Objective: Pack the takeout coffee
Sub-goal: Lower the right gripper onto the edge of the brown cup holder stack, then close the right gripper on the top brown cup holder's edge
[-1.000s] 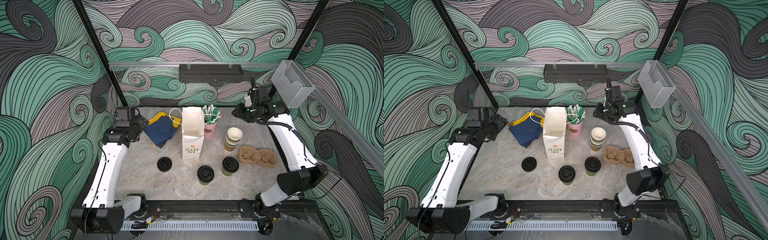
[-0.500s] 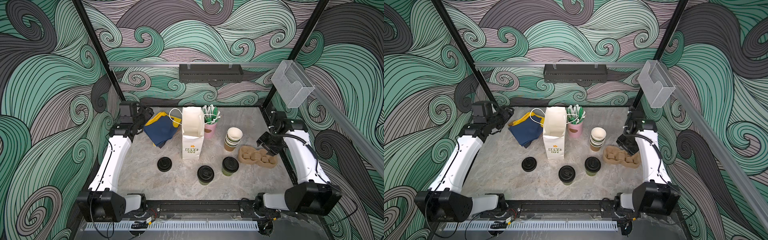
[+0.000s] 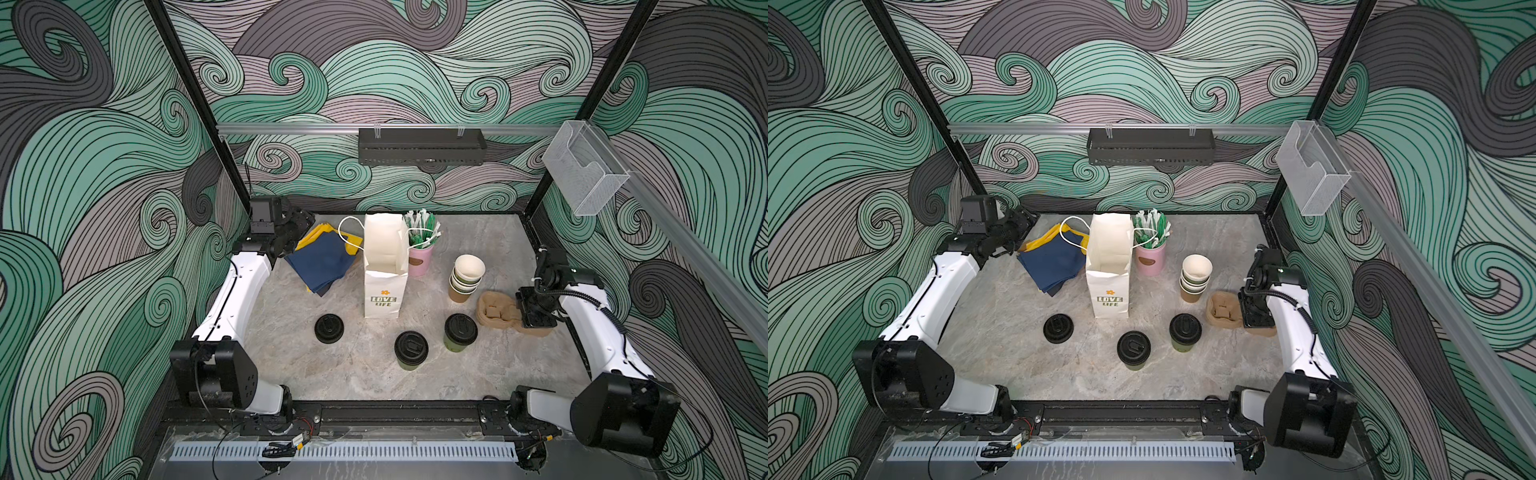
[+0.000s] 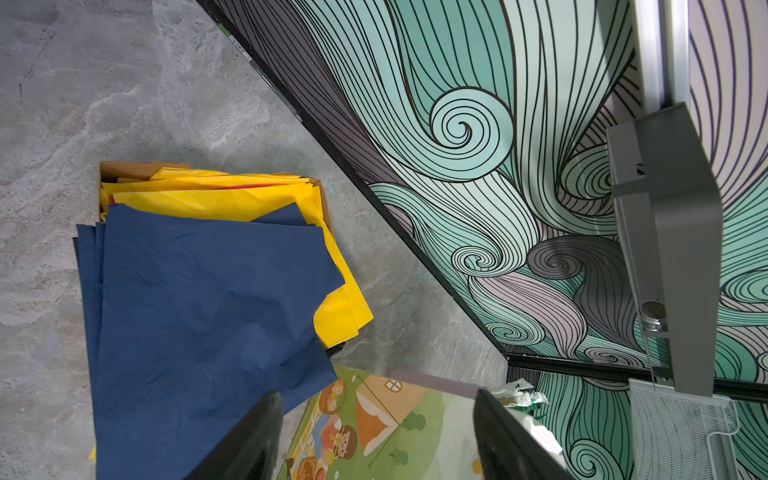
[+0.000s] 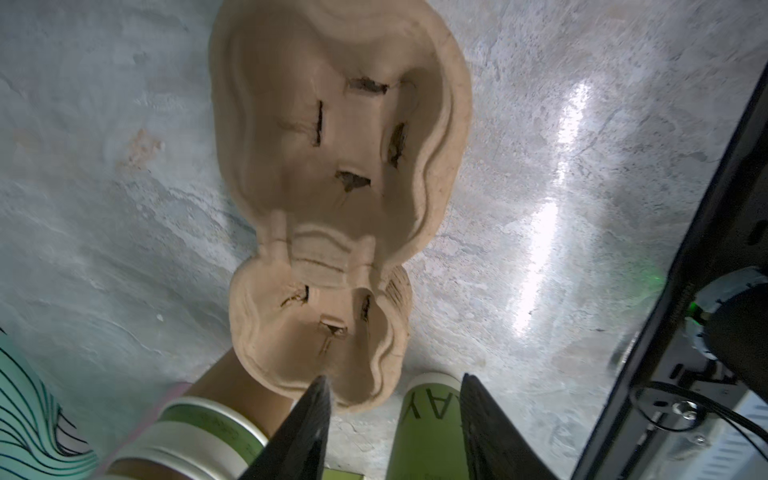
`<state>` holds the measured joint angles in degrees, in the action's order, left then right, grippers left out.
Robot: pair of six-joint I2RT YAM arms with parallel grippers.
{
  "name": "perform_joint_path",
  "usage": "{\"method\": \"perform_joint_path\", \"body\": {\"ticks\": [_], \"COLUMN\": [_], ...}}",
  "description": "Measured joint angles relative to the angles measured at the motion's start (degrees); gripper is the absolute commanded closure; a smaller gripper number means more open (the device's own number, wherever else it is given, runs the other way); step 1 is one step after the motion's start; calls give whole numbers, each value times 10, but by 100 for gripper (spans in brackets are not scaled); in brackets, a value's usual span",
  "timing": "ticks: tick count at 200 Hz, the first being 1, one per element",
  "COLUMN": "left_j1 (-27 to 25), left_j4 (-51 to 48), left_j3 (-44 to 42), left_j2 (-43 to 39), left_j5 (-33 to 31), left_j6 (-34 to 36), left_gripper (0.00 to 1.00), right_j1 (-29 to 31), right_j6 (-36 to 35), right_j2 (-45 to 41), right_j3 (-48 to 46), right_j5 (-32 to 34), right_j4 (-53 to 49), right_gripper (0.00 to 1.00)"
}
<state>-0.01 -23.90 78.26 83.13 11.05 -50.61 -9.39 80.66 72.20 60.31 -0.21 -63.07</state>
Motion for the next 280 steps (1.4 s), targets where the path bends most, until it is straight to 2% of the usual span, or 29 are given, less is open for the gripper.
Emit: {"method": "perform_joint_path", "body": {"ticks": [39,109,162,280], "left_j1": [0,0,0,0], "left_j4": [3,8,8,10], "left_j3": [0,5,9,25], "left_j2": [11,15,29,46], "left_j5": [0,-2,-3,-1], "left_j6": [-3,-6,-10,-21], "left_gripper": [26,25,26,26], "right_j1": [-31,-31,-31,-31], "right_j6": [16,24,33,51], "right_j2": [61,117,123,126], "right_j3": [-2,2,3,8], "right_j5": [-4,-31,-35,-41], "right_j4": [66,109,115,92], "right_gripper": [47,49,52,52]}}
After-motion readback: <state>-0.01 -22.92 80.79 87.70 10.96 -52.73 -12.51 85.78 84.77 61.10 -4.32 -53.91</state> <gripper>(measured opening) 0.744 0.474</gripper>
